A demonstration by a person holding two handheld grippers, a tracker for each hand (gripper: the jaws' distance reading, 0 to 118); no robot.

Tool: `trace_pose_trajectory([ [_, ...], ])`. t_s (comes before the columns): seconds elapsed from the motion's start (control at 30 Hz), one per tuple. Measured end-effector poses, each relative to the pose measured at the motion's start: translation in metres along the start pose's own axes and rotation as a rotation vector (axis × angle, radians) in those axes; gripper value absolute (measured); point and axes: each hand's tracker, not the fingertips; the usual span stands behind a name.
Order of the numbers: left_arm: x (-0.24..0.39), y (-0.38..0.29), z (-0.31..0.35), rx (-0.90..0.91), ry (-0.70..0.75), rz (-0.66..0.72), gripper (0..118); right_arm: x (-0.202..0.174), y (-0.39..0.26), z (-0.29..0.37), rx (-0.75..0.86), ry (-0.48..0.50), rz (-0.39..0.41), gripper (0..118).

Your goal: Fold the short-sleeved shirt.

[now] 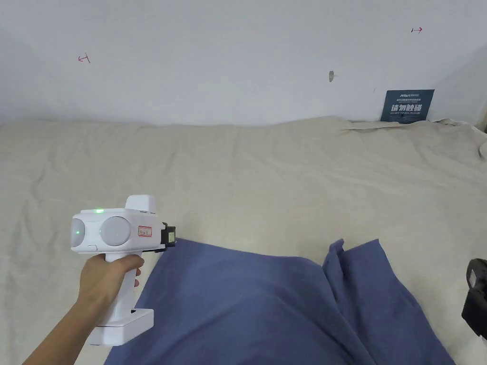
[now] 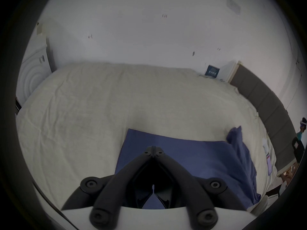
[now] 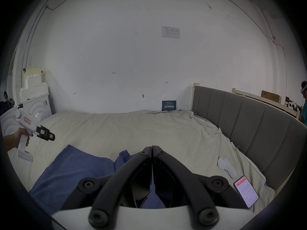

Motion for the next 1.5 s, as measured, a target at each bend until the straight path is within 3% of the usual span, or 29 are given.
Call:
trace_pose_trajectory([
  [0.03,-0.002,0.005,-0.013,0.001,0.007,0.007,3,0.000,-0.002,-0.006,-0.007,-0.007,0.006,0],
  [0.07,-0.005,0.010,-0.026,-0.003,0.000,0.004,17,0.001,-0.004,-0.009,-0.012,-0.011,0.014,0],
  [0.17,-0.010,0.021,-0.062,-0.110,0.031,0.005,81,0.003,-0.012,-0.021,-0.030,-0.021,0.021,0],
  [0.23,-0.013,0.023,-0.079,-0.108,0.052,0.012,91,0.005,-0.018,-0.029,-0.049,-0.024,0.028,0],
  [0.33,-0.017,0.024,-0.103,-0.152,0.091,-0.002,91,0.004,-0.022,-0.036,-0.072,-0.032,0.041,0],
  [0.47,-0.019,0.017,-0.128,-0.202,0.138,-0.012,90,0.004,-0.027,-0.038,-0.093,-0.045,0.037,0],
  [0.53,-0.012,0.008,-0.130,-0.225,0.132,-0.024,81,0.005,-0.030,-0.040,-0.111,-0.048,0.034,0],
  [0.57,-0.009,0.004,-0.134,-0.244,0.120,-0.030,60,0.004,-0.030,-0.042,-0.119,-0.050,0.032,0],
  [0.63,-0.001,-0.001,-0.129,-0.205,0.155,-0.048,50,0.006,-0.030,-0.043,-0.138,-0.044,0.024,0],
  [0.67,-0.002,0.000,-0.131,-0.224,0.135,-0.040,36,0.006,-0.028,-0.045,-0.141,-0.041,0.019,0],
  [0.73,0.002,0.000,-0.126,-0.210,0.134,-0.054,1,0.006,-0.025,-0.049,-0.152,-0.034,0.009,0],
  [1.0,0.004,0.000,-0.062,-0.094,0.032,-0.031,0,0.013,-0.003,-0.124,-0.301,0.071,0.002,3],
  [1.03,0.004,0.000,-0.052,-0.086,0.028,-0.035,0,0.013,-0.002,-0.137,-0.309,0.082,-0.009,15],
  [1.1,0.004,-0.001,-0.035,-0.069,0.010,-0.039,0,0.009,-0.001,-0.167,-0.367,0.090,0.007,73],
  [1.13,0.004,-0.001,-0.028,-0.063,0.008,-0.040,0,0.009,-0.005,-0.181,-0.406,0.097,0.008,96],
  [1.17,0.004,-0.002,-0.021,-0.054,0.004,-0.044,0,0.006,-0.008,-0.195,-0.443,0.090,0.040,110],
  [1.3,0.008,-0.007,0.003,-0.036,-0.003,-0.069,0,-0.005,-0.022,-0.239,-0.492,0.106,0.118,110],
  [1.43,0.007,-0.012,0.015,-0.034,-0.013,-0.084,0,-0.013,-0.044,-0.257,-0.587,0.101,0.141,107],
  [1.5,0.005,-0.014,0.015,-0.038,-0.013,-0.089,0,-0.015,-0.053,-0.263,-0.609,0.084,0.146,98],
])
